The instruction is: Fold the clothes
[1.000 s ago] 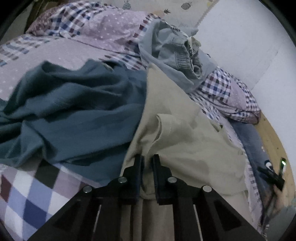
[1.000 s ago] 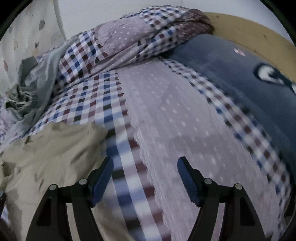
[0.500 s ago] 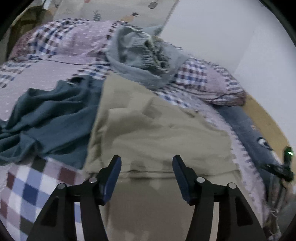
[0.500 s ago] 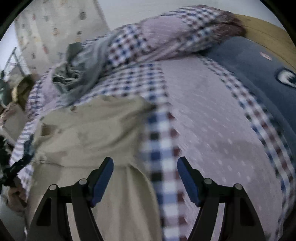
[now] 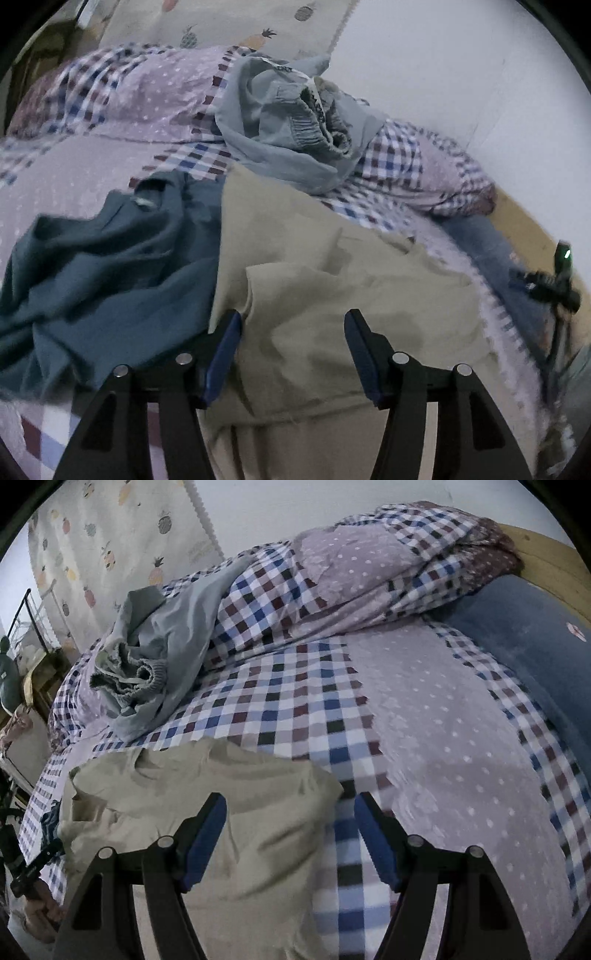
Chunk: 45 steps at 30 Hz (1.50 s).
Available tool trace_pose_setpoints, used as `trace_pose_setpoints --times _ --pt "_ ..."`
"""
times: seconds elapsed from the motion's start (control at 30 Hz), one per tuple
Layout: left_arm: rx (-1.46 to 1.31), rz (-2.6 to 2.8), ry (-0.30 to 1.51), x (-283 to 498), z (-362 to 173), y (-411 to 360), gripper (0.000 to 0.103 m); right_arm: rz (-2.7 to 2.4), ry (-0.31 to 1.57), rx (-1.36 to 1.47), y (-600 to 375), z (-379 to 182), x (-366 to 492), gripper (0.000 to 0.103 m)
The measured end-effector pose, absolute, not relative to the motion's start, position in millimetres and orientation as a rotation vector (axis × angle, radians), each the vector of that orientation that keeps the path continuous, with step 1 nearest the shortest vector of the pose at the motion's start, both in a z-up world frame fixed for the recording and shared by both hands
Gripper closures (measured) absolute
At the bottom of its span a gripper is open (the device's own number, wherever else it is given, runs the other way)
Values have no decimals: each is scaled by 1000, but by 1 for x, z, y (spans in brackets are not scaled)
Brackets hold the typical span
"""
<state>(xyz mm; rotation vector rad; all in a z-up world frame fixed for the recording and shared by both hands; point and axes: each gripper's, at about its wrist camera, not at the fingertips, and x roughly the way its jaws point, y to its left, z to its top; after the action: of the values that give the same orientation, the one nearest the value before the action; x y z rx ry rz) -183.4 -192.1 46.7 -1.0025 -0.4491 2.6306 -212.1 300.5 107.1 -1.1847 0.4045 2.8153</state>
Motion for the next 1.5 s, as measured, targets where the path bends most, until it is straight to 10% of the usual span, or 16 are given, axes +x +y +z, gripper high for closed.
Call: trace_pose_setpoints --times 0.17,0.37,0.77,0.97,1.03,1.3,1.37,1.43,1.5 --pt "-961 2680 -428 -197 50 -189 46 2826 334 -1250 299 95 -248 28" --pt "-988 2671 -527 -207 37 -198 93 2789 182 -1497 302 71 -289 28" --pt "-886 2688 -607 -199 35 -206 97 2775 -42 -1637 316 63 -312 33" --pt "-873 2697 -616 -198 34 -209 98 2674 -182 -1749 303 37 -327 56" --pt "-867 2702 -623 -197 34 -210 99 2641 -195 -1745 301 32 -330 98" --pt "-812 2748 -653 -191 36 -216 100 2394 -327 -1434 286 38 -344 93" --pt "-821 2749 -666 -192 33 -218 100 2385 -290 -1374 291 44 -342 78" --pt "-828 2750 -665 -193 33 -218 100 2411 -208 -1297 300 55 -335 39" --pt "-836 2752 -659 -194 32 -218 100 2471 -86 -1245 311 67 -325 32"
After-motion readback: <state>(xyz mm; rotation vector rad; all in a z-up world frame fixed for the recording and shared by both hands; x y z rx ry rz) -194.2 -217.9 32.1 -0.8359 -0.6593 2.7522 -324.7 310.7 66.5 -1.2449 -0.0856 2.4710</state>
